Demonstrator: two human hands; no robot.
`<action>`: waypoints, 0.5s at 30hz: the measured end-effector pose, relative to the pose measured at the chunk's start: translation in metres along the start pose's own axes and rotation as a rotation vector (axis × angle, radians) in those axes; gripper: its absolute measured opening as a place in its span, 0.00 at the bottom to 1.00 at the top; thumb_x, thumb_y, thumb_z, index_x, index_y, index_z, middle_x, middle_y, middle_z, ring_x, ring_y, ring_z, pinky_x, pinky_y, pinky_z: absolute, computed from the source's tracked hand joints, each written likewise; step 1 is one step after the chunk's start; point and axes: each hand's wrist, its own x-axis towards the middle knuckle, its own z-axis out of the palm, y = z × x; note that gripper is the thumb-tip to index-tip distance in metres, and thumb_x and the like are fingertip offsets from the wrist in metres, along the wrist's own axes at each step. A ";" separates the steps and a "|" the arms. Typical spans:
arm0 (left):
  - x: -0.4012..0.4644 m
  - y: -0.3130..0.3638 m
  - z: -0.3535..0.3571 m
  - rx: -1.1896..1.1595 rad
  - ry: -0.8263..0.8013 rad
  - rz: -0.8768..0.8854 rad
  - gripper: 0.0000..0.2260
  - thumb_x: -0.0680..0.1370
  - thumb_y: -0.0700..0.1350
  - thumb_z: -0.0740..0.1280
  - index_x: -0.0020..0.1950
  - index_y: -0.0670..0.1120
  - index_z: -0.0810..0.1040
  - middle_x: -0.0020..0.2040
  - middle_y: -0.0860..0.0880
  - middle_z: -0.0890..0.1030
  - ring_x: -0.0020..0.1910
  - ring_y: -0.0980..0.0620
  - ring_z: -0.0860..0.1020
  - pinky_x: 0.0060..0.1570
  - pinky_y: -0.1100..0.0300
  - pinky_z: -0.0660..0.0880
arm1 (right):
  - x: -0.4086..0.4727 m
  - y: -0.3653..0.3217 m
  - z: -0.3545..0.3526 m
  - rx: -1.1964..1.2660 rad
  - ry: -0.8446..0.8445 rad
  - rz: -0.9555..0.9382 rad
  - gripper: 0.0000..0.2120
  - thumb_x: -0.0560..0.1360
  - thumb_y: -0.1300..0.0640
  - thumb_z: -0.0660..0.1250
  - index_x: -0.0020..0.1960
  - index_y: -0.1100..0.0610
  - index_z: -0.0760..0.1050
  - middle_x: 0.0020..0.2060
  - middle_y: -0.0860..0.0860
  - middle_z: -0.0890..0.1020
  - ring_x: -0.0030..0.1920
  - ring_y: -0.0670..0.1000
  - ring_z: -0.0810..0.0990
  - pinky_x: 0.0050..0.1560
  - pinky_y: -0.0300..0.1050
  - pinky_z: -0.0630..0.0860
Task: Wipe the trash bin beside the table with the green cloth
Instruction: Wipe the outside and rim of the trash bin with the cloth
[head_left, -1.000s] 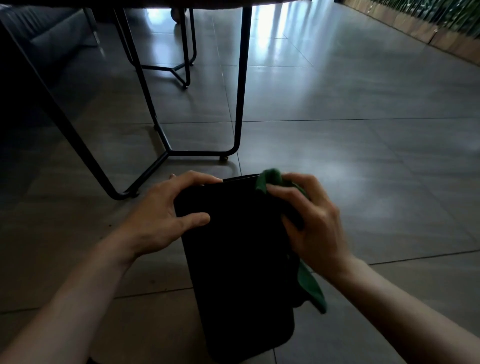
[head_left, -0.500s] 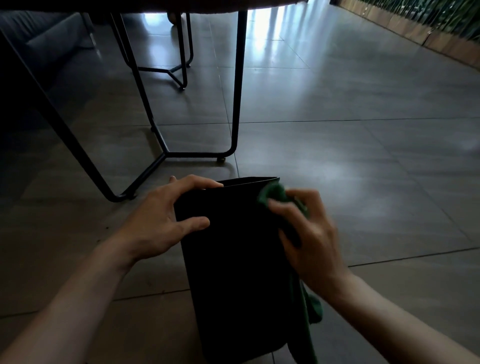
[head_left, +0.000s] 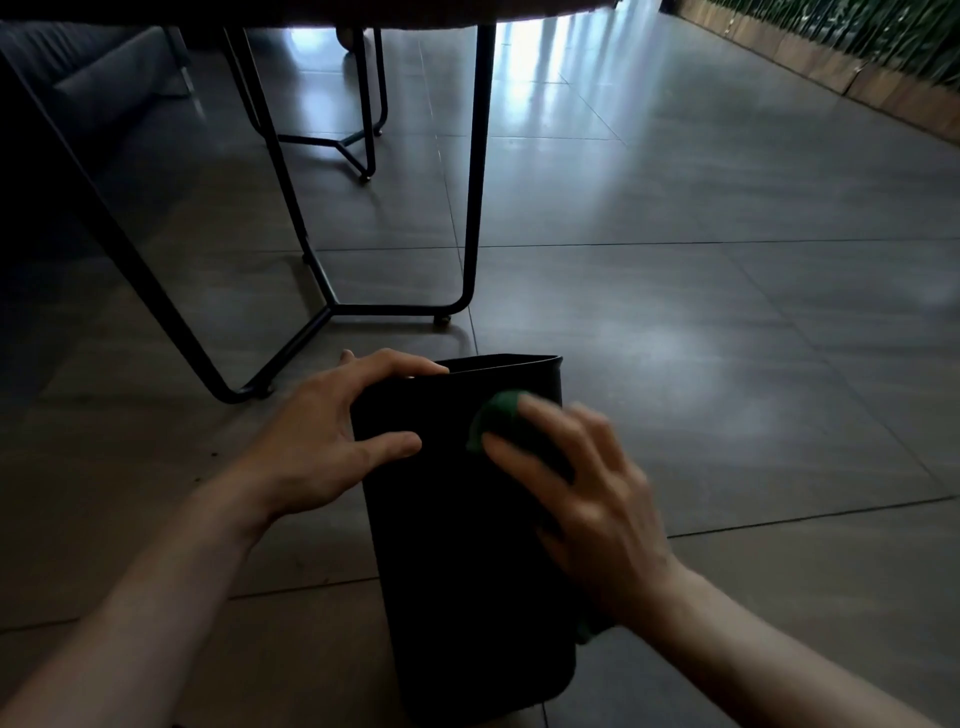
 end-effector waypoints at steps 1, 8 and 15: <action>0.000 0.000 -0.001 0.001 0.001 -0.004 0.25 0.72 0.39 0.77 0.62 0.63 0.78 0.56 0.62 0.83 0.62 0.69 0.74 0.65 0.79 0.55 | -0.017 -0.002 0.001 -0.034 -0.074 -0.079 0.24 0.79 0.48 0.71 0.74 0.50 0.74 0.75 0.54 0.69 0.68 0.63 0.72 0.58 0.59 0.79; 0.001 -0.001 0.001 -0.011 -0.009 -0.005 0.26 0.72 0.40 0.77 0.63 0.65 0.77 0.55 0.63 0.81 0.62 0.62 0.75 0.64 0.76 0.63 | -0.071 0.016 -0.020 -0.123 -0.378 -0.372 0.32 0.79 0.60 0.65 0.81 0.46 0.63 0.81 0.50 0.63 0.72 0.62 0.70 0.59 0.53 0.83; 0.000 0.002 -0.001 -0.077 -0.027 -0.011 0.25 0.73 0.39 0.76 0.62 0.64 0.78 0.55 0.63 0.82 0.62 0.68 0.74 0.73 0.62 0.59 | -0.034 0.018 -0.046 0.250 -0.257 0.030 0.10 0.76 0.65 0.70 0.51 0.53 0.84 0.58 0.54 0.82 0.55 0.56 0.82 0.49 0.47 0.81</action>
